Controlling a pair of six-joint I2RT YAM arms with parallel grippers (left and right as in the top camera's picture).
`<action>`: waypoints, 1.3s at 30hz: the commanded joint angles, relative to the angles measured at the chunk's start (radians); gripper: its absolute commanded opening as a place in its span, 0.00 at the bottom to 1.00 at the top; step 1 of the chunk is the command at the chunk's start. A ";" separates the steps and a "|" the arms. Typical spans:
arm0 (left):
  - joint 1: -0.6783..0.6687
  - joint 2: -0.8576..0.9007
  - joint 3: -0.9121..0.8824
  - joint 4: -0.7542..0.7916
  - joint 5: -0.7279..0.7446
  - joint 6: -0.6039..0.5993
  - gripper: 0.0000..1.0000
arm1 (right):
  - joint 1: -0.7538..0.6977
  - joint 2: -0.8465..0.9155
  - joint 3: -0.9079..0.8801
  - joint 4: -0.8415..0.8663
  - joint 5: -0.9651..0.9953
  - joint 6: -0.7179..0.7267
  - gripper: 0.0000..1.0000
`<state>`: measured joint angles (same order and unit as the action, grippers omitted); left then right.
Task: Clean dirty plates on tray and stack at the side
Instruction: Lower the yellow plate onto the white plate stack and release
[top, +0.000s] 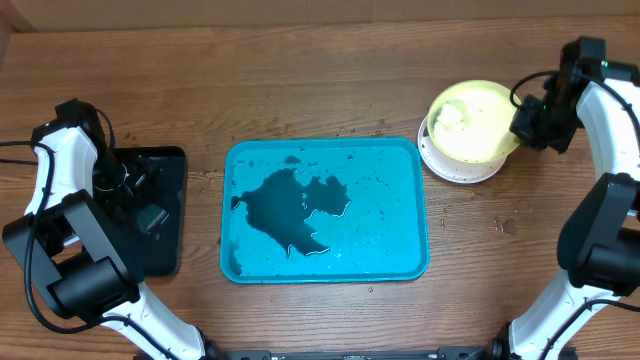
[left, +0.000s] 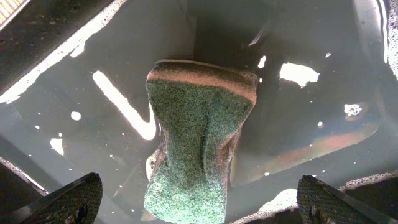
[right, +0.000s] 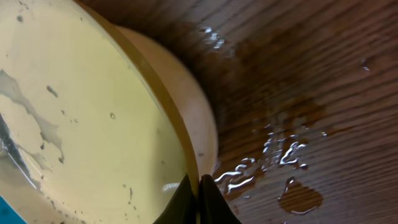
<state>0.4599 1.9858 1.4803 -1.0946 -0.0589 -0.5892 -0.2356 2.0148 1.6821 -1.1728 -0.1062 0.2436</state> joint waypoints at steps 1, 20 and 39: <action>-0.002 -0.030 0.001 0.000 0.005 0.006 1.00 | -0.026 -0.028 -0.047 0.059 0.060 0.110 0.04; -0.002 -0.030 0.001 0.000 0.005 0.006 1.00 | 0.062 -0.010 -0.146 0.080 0.023 0.109 0.56; -0.002 -0.030 0.001 0.000 0.005 0.006 1.00 | 0.165 -0.453 -0.096 -0.267 0.000 0.097 0.76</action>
<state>0.4599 1.9858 1.4803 -1.0946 -0.0589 -0.5892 -0.1383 1.6760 1.5772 -1.4010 -0.0994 0.3428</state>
